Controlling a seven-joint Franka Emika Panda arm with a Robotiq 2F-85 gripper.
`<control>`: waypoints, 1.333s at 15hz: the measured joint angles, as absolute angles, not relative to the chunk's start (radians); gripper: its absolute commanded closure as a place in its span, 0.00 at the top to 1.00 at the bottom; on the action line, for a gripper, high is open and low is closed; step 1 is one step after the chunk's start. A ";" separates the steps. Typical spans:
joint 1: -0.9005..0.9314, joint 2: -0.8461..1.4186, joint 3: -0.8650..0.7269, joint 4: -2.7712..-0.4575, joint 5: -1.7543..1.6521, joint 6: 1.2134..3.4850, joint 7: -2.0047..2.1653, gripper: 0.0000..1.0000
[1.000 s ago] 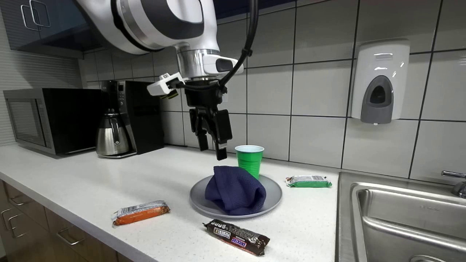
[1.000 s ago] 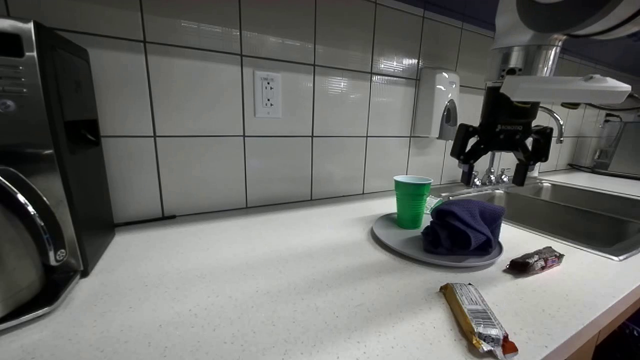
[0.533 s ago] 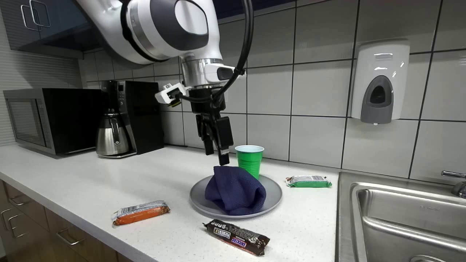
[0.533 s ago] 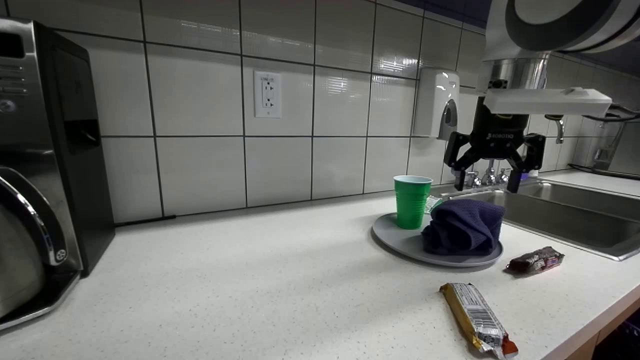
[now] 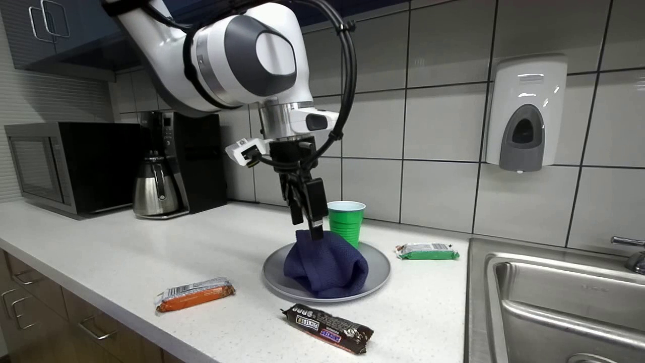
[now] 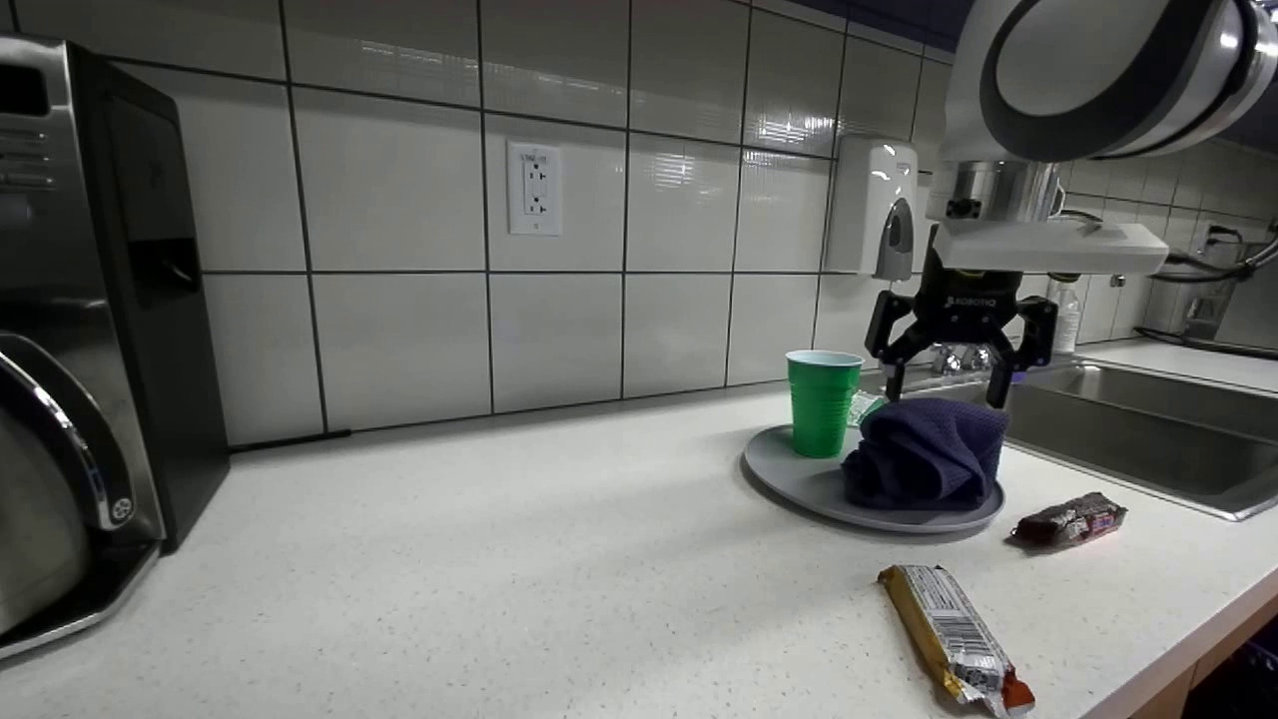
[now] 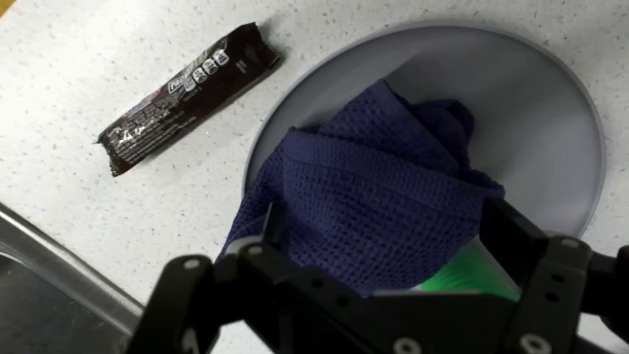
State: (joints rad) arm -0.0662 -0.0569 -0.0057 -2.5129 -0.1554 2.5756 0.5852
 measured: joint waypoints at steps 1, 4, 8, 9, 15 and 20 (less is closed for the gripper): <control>-0.066 -0.040 -0.007 -2.509 -0.161 2.586 0.589 1.00; -0.066 0.008 -0.012 -2.490 -0.177 2.605 0.595 1.00; -0.061 0.076 -0.030 -2.462 -0.225 2.621 0.620 1.00; -0.057 0.094 -0.037 -2.454 -0.236 2.622 0.625 1.00; -0.015 0.174 -0.072 -2.415 -0.246 2.626 0.628 1.00; 0.014 0.199 -0.092 -2.400 -0.246 2.629 0.628 0.49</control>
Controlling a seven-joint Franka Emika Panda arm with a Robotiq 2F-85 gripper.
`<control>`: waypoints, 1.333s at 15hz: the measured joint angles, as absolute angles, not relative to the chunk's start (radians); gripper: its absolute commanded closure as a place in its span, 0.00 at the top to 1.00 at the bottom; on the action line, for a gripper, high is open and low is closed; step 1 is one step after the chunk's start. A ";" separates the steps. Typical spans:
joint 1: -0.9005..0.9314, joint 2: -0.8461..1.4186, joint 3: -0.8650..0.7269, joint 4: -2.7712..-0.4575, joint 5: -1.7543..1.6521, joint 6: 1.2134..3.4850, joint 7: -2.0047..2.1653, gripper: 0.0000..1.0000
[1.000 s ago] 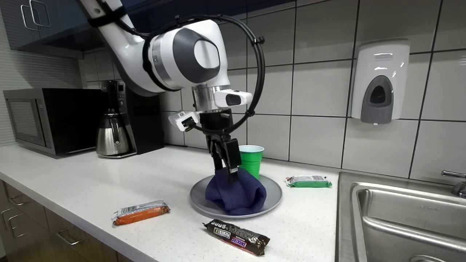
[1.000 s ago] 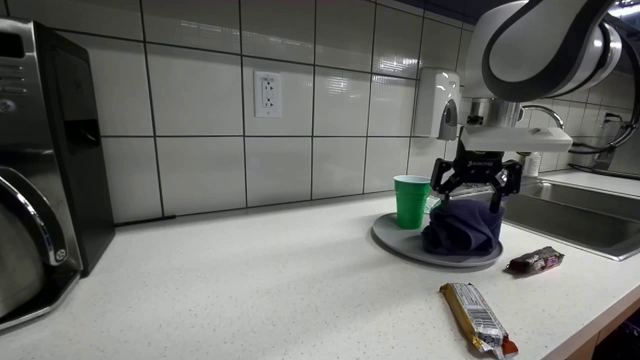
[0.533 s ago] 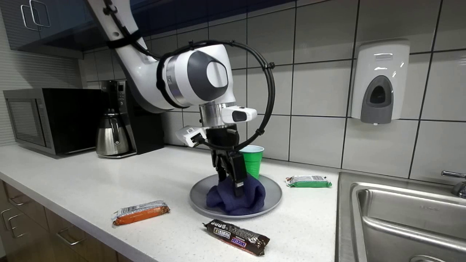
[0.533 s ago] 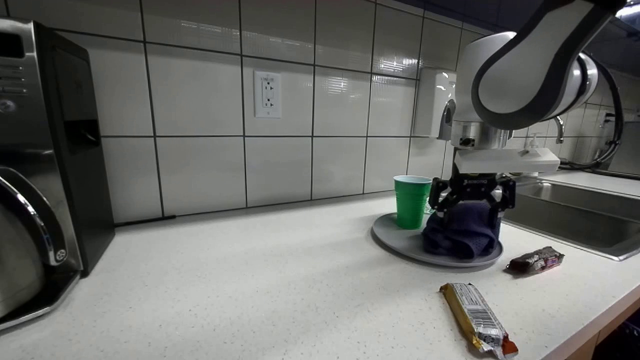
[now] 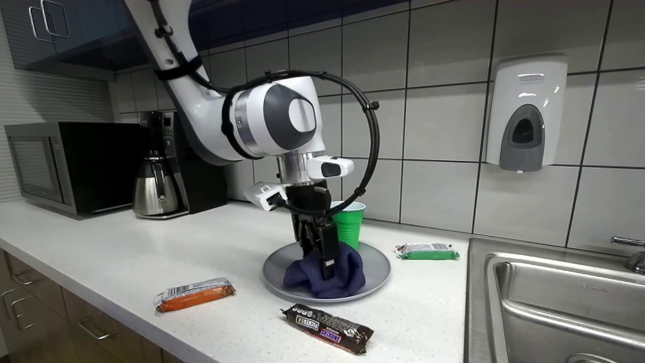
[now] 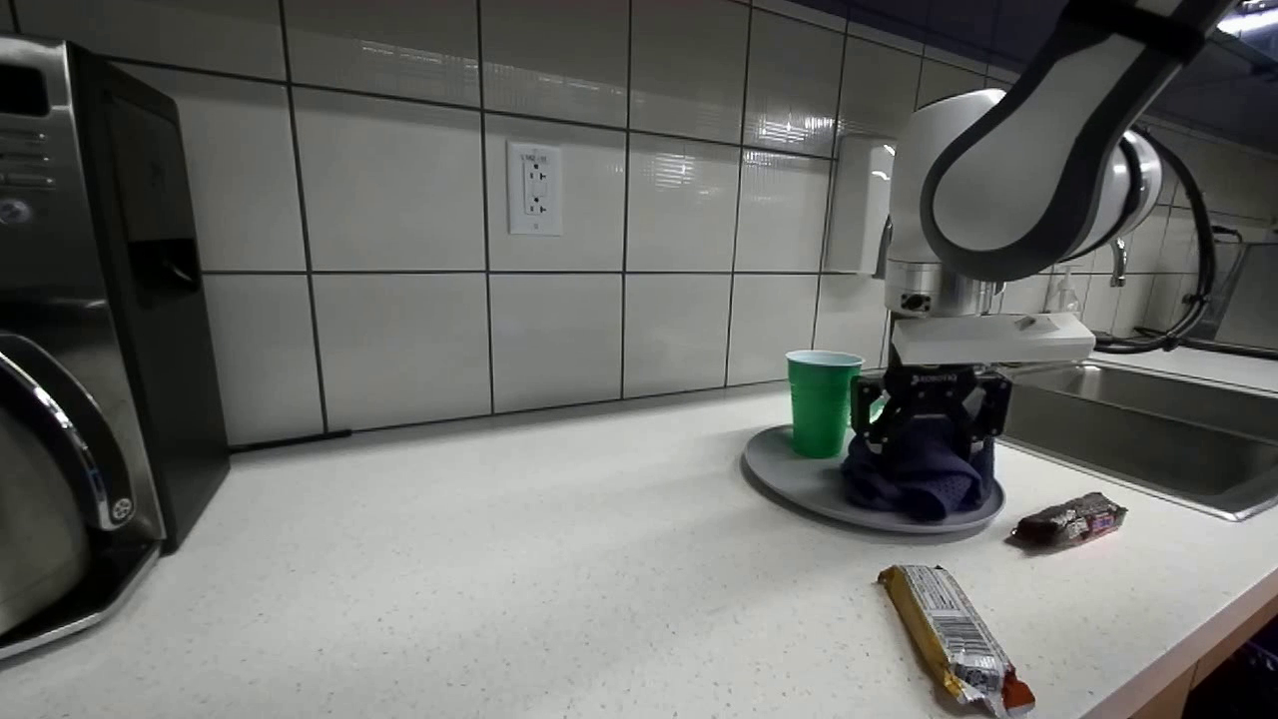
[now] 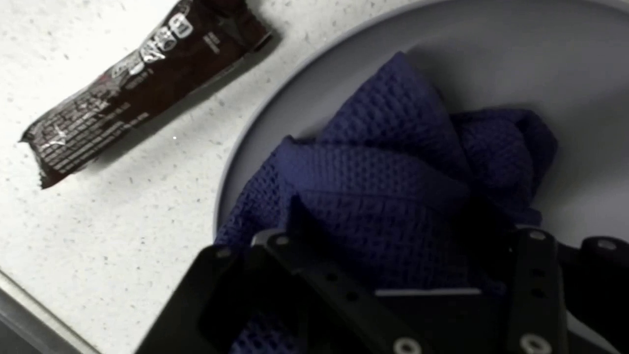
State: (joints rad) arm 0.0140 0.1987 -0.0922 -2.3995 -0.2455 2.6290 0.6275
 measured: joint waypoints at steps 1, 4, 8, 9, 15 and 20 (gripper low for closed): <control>0.017 0.199 -0.094 -2.398 -0.246 2.630 0.627 0.40; 0.025 0.199 -0.100 -2.394 -0.246 2.634 0.627 0.19; 0.028 0.198 -0.106 -2.392 -0.246 2.636 0.625 0.00; 0.028 0.198 -0.106 -2.392 -0.246 2.636 0.623 0.02; 0.028 0.153 -0.099 -2.427 -0.226 2.612 0.487 0.03; 0.028 0.019 -0.077 -2.483 -0.190 2.507 0.343 0.03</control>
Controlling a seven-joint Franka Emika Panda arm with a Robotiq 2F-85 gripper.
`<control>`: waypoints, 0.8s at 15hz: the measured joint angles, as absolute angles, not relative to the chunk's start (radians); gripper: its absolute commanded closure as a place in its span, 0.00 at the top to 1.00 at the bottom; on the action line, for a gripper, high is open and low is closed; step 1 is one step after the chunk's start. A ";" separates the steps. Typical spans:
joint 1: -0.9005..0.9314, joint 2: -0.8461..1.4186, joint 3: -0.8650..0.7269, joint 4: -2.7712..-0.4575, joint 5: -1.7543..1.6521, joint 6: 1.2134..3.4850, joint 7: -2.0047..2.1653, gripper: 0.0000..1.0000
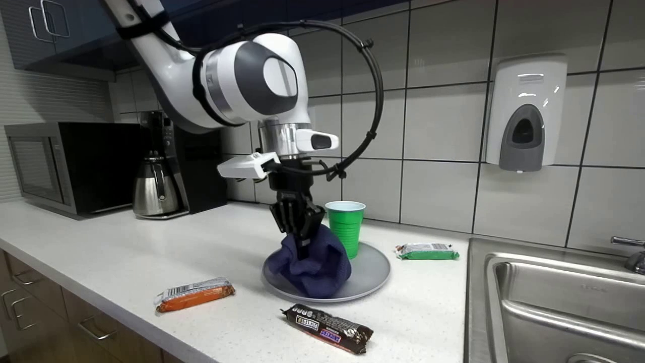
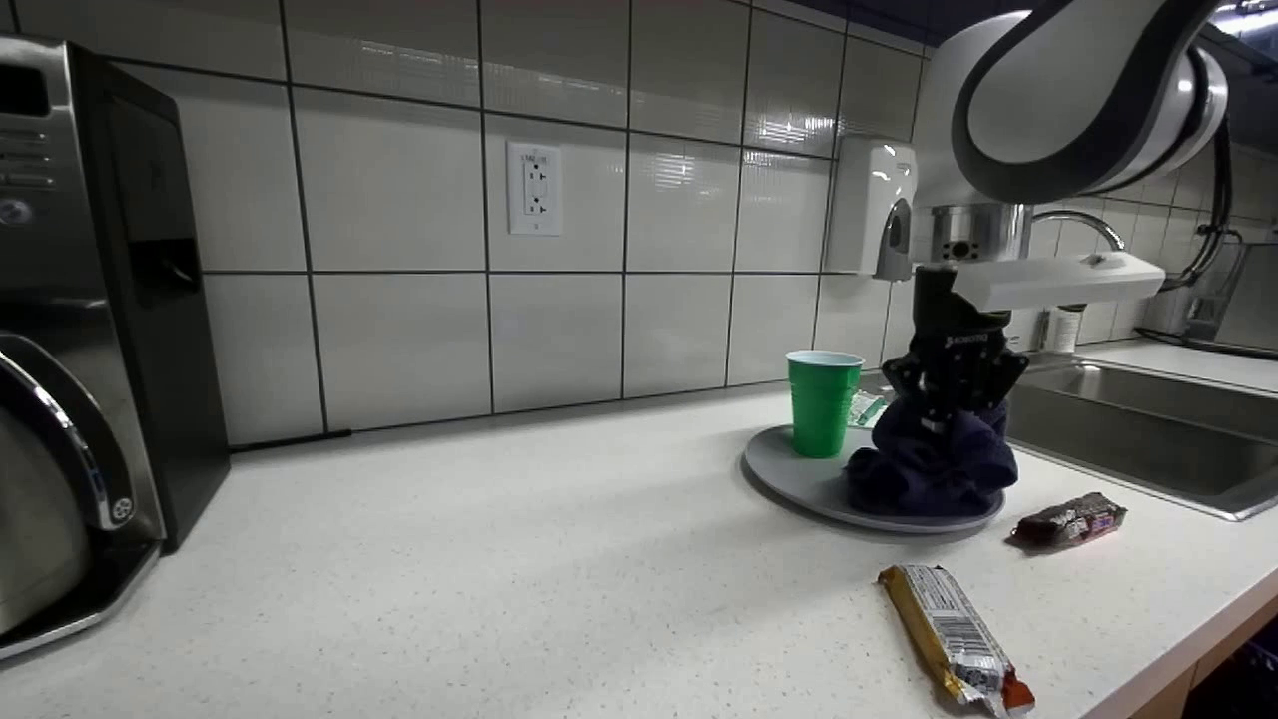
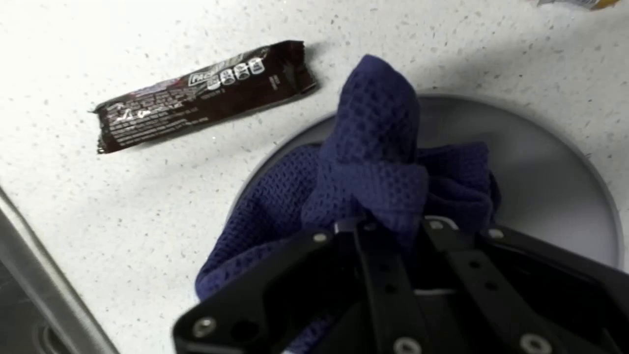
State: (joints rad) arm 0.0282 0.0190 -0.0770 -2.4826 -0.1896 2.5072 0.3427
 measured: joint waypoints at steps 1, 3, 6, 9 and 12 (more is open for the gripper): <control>0.028 -0.008 -0.074 -2.487 -0.187 2.491 0.326 0.03; 0.028 -0.056 -0.067 -2.488 -0.180 2.466 0.295 0.03; 0.028 -0.111 -0.053 -2.487 -0.158 2.455 0.257 0.03; 0.029 -0.142 -0.032 -2.482 -0.120 2.455 0.222 0.03; 0.032 -0.158 -0.007 -2.467 -0.088 2.455 0.204 0.03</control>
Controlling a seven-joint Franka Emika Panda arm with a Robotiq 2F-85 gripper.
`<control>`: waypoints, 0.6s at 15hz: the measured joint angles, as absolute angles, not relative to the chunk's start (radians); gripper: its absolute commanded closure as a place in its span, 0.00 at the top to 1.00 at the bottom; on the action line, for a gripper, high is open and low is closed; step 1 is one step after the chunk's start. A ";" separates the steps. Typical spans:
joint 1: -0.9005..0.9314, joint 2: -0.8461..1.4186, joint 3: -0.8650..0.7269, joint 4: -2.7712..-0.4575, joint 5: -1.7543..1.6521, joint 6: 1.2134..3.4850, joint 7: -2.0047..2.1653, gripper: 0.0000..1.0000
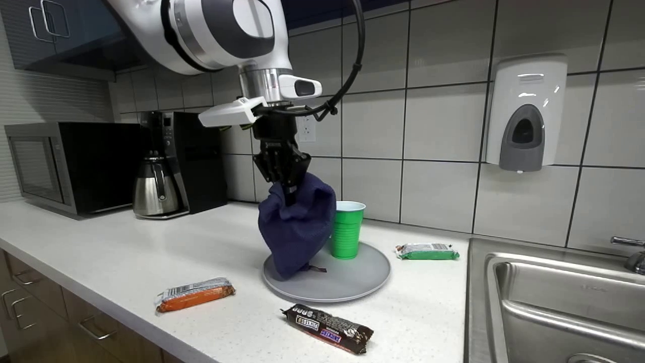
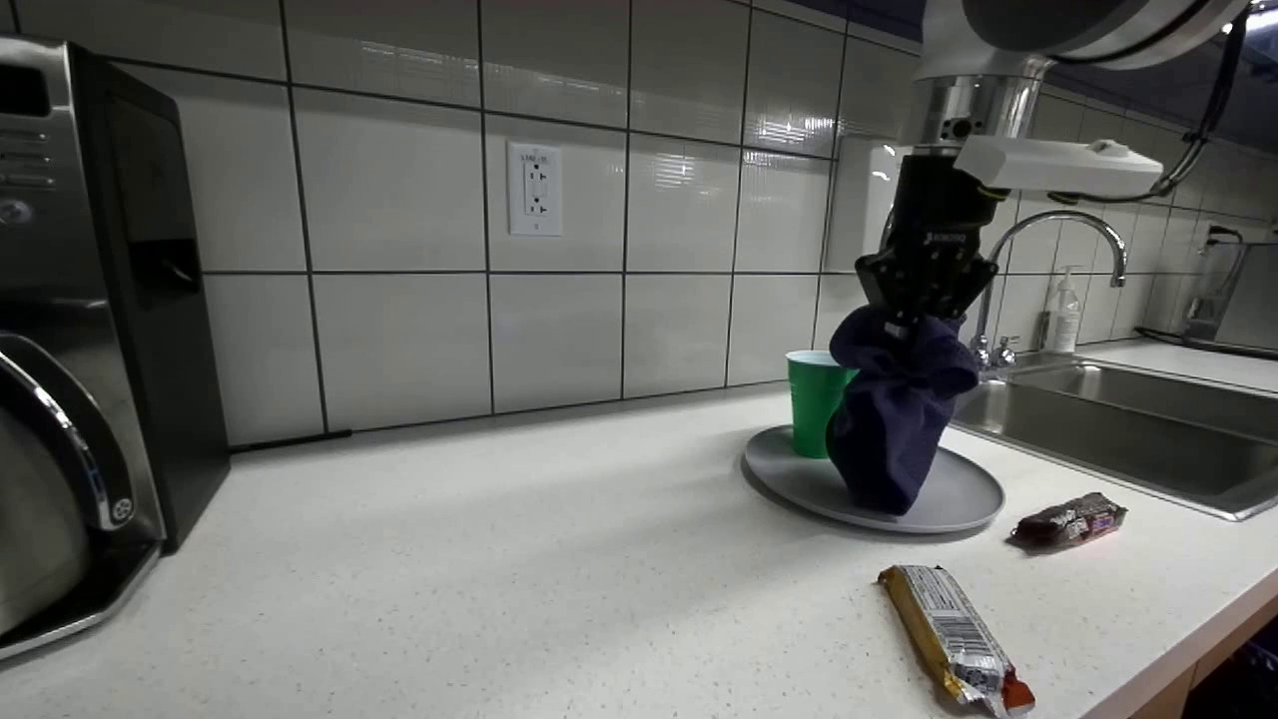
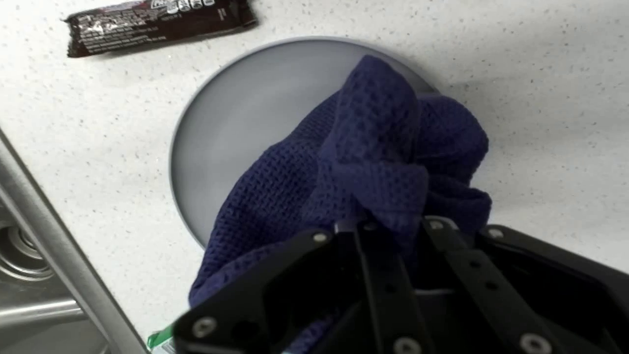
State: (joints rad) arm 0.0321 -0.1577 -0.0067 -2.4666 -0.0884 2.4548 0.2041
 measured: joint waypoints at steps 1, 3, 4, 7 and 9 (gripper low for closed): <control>0.036 -0.160 0.001 -2.458 -0.083 2.455 0.204 0.03; 0.044 -0.163 0.015 -2.436 -0.074 2.454 0.203 0.03; 0.050 -0.163 0.021 -2.424 -0.071 2.453 0.203 0.03; 0.067 -0.164 0.043 -2.387 -0.065 2.448 0.203 0.03; 0.081 -0.166 0.057 -2.364 -0.063 2.441 0.203 0.03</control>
